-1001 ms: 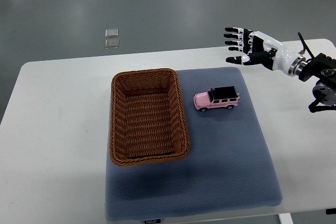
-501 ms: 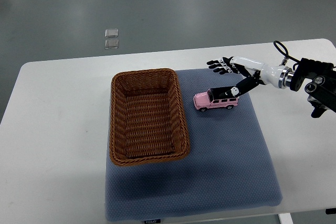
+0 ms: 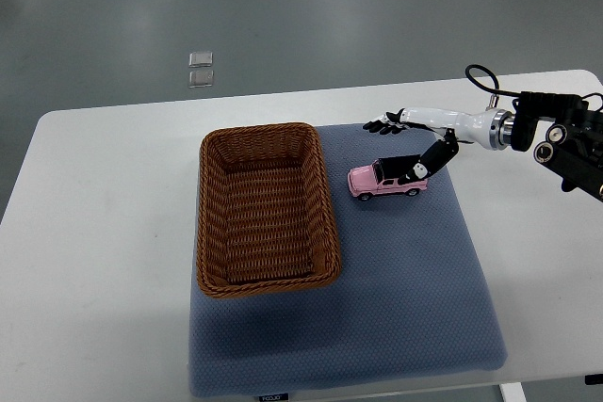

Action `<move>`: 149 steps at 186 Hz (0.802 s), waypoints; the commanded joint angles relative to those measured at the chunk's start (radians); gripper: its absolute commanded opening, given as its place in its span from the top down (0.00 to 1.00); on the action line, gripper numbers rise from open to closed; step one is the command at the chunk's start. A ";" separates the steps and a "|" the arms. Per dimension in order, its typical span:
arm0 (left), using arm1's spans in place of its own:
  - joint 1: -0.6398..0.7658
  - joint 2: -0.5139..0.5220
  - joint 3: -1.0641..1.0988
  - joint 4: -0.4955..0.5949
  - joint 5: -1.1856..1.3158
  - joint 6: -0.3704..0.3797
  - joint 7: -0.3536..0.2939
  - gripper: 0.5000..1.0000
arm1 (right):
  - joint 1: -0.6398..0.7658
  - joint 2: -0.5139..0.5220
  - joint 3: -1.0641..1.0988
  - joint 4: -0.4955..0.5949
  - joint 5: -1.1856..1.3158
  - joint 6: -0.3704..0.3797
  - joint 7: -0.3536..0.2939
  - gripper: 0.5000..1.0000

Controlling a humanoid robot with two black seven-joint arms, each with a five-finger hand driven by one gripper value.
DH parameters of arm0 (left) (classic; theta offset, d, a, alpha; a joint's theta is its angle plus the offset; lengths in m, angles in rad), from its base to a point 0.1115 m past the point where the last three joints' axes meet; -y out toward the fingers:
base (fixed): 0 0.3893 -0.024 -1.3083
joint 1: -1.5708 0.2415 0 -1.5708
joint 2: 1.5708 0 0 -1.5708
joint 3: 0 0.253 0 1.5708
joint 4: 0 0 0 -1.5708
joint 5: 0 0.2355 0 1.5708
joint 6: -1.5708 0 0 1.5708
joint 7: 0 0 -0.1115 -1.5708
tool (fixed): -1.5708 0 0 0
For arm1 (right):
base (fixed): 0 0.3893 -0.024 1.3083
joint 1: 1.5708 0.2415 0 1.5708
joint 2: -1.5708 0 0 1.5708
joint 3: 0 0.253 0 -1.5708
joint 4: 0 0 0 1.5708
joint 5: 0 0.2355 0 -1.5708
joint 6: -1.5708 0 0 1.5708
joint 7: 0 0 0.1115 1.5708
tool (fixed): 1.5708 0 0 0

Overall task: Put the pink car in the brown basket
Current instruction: 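Reach the open right hand down over the pink toy SUV, then close the right hand fingers around the pink toy SUV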

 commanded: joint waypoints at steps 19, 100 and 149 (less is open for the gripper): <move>0.000 0.000 -0.001 0.000 0.000 0.001 0.000 0.00 | 0.055 0.012 -0.130 -0.003 -0.013 -0.032 -0.004 0.17; 0.000 0.000 0.000 0.000 0.000 -0.001 0.000 0.00 | 0.043 0.020 -0.149 -0.049 -0.014 -0.072 -0.008 0.18; 0.000 0.000 -0.001 0.000 0.000 -0.001 0.000 0.00 | 0.042 0.041 -0.149 -0.077 -0.014 -0.087 -0.008 0.18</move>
